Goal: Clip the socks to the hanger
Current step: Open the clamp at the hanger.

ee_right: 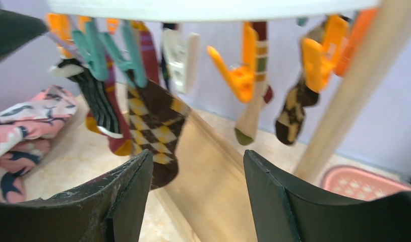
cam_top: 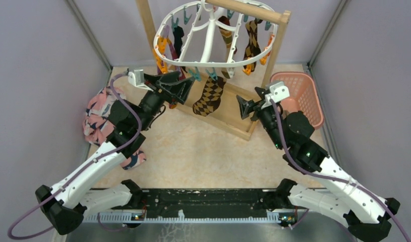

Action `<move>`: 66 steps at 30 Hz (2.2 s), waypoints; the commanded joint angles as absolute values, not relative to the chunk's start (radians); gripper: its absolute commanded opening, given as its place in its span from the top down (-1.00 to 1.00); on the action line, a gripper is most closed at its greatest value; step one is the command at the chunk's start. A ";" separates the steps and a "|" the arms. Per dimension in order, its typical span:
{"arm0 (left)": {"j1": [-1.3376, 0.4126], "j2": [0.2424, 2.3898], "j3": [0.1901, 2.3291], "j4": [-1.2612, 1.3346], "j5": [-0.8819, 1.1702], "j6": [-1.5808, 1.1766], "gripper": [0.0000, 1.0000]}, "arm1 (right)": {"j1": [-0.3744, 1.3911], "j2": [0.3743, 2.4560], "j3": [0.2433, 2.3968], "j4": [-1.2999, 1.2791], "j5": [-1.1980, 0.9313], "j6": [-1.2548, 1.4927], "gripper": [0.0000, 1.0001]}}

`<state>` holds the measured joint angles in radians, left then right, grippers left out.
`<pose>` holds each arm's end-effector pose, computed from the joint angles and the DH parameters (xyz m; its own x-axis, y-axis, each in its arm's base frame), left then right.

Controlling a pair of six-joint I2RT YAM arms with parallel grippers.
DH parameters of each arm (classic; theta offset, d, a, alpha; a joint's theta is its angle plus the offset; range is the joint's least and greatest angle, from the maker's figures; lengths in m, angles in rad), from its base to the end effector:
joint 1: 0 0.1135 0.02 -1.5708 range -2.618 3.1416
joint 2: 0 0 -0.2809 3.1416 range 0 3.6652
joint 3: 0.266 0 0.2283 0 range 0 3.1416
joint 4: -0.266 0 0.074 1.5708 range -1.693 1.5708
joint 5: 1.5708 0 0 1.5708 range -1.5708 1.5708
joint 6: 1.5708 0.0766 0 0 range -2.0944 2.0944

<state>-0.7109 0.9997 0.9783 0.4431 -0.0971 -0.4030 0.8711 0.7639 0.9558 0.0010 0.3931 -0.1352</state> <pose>0.1767 -0.1423 0.4666 0.0569 -0.5641 -0.8237 0.6574 0.6421 -0.3943 0.1281 0.1066 0.4365 0.1849 0.0264 -0.9824 -0.4437 0.8942 -0.0595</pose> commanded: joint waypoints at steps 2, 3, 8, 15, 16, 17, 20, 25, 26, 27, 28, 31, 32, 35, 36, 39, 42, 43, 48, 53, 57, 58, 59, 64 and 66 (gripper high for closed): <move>-0.729 1.017 1.006 0.455 0.129 -0.466 -0.80 | 0.754 0.748 1.019 -0.198 0.475 -0.013 -0.27; -0.737 1.028 1.017 0.469 0.161 -0.485 -0.80 | 0.726 0.750 1.028 -0.220 0.458 0.027 -0.26; -0.808 1.117 1.119 0.501 0.249 -0.511 -0.81 | 0.674 0.802 1.048 -0.294 0.440 0.099 -0.26; -0.858 1.278 1.244 0.481 0.239 -0.469 -0.83 | 0.639 0.836 1.033 -0.298 0.408 0.140 -0.25; -0.862 1.301 1.261 0.481 0.249 -0.467 -0.83 | 0.633 0.837 1.035 -0.302 0.411 0.139 -0.25; -0.865 1.323 1.279 0.476 0.253 -0.462 -0.84 | 0.627 0.836 1.034 -0.304 0.412 0.139 -0.25; -0.867 1.377 1.304 0.445 0.210 -0.425 -0.84 | 0.611 0.822 1.036 -0.314 0.403 0.144 -0.23; -0.865 1.412 1.304 0.372 0.043 -0.311 -0.84 | 0.610 0.742 1.032 -0.300 0.395 0.126 -0.19; -0.864 1.413 1.303 0.359 0.015 -0.295 -0.84 | 0.610 0.733 1.038 -0.305 0.396 0.118 -0.19; -0.863 1.413 1.303 0.347 -0.039 -0.280 -0.84 | 0.610 0.732 1.043 -0.311 0.393 0.109 -0.19; -0.861 1.413 1.302 0.336 -0.080 -0.264 -0.84 | 0.609 0.732 1.050 -0.318 0.391 0.102 -0.19; -0.851 1.401 1.287 0.320 -0.133 -0.245 -0.84 | 0.610 0.730 1.052 -0.316 0.386 0.093 -0.19; -0.846 1.390 1.279 0.319 -0.144 -0.244 -0.84 | 0.610 0.728 1.049 -0.309 0.383 0.092 -0.19; -0.827 1.362 1.249 0.313 -0.175 -0.244 -0.85 | 0.610 0.728 1.034 -0.281 0.373 0.089 -0.19; -0.821 1.351 1.241 0.307 -0.183 -0.245 -0.85 | 0.610 0.731 1.027 -0.272 0.367 0.089 -0.19; -0.799 1.320 1.214 0.298 -0.199 -0.248 -0.85 | 0.610 0.743 1.013 -0.244 0.345 0.089 -0.18; -0.775 1.292 1.188 0.304 -0.189 -0.264 -0.85 | 0.610 0.750 0.997 -0.200 0.312 0.089 -0.18; -0.767 1.284 1.181 0.306 -0.184 -0.270 -0.86 | 0.610 0.756 0.995 -0.185 0.301 0.089 -0.17; -0.750 1.265 1.162 0.311 -0.164 -0.285 -0.85 | 0.610 0.796 1.007 -0.140 0.232 0.088 -0.16; -0.750 1.265 1.156 0.319 -0.148 -0.297 -0.86 | 0.610 0.844 1.008 -0.080 0.132 0.075 -0.16; -0.750 1.265 1.154 0.321 -0.146 -0.299 -0.85 | 0.610 0.853 0.982 0.015 0.010 0.075 -0.14; -0.749 1.264 1.154 0.321 -0.145 -0.299 -0.86 | 0.609 0.856 0.977 0.049 -0.036 0.073 -0.09; -0.749 1.263 1.153 0.321 -0.145 -0.299 -0.86 | 0.610 0.857 0.974 0.074 -0.066 0.072 -0.06; -0.748 1.262 1.148 0.323 -0.140 -0.306 -0.86 | 0.610 0.888 0.995 0.134 -0.161 0.057 -0.05; -0.747 1.262 1.146 0.324 -0.138 -0.307 -0.86 | 0.610 0.899 1.003 0.154 -0.182 0.055 -0.06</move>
